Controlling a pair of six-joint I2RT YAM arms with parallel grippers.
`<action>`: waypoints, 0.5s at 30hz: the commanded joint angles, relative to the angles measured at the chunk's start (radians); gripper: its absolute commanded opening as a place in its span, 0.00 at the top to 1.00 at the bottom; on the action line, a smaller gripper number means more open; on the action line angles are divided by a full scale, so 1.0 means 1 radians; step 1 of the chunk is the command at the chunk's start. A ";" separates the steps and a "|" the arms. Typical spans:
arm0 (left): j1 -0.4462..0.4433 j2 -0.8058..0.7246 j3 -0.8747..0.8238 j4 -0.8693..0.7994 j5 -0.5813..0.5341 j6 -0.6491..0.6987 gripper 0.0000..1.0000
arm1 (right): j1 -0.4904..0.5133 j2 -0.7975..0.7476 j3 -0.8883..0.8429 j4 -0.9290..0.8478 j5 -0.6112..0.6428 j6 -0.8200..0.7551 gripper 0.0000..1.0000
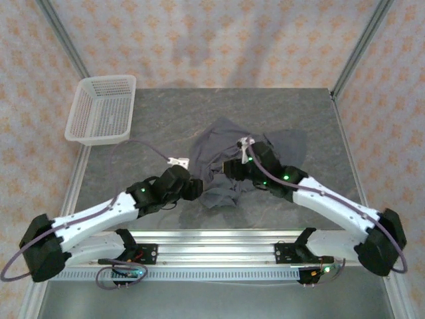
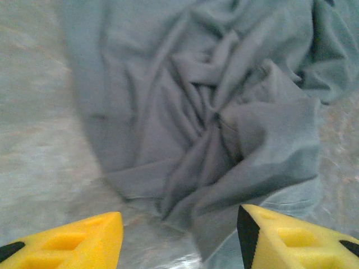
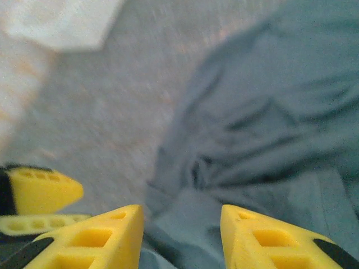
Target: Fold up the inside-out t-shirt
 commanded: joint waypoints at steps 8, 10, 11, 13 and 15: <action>0.062 0.191 -0.006 0.170 0.319 -0.102 0.50 | 0.012 -0.043 -0.105 -0.057 -0.077 0.003 0.49; 0.067 0.202 0.004 0.177 0.333 -0.106 0.61 | 0.012 -0.063 -0.106 -0.066 -0.043 0.009 0.48; 0.068 0.202 0.010 0.190 0.349 -0.106 0.65 | 0.012 -0.077 -0.107 -0.074 -0.008 0.017 0.48; 0.066 0.195 0.011 0.263 0.422 -0.106 0.68 | 0.012 -0.108 -0.110 -0.106 0.101 0.042 0.47; 0.052 0.202 0.026 0.359 0.536 -0.085 0.66 | 0.012 -0.159 -0.124 -0.141 0.242 0.081 0.46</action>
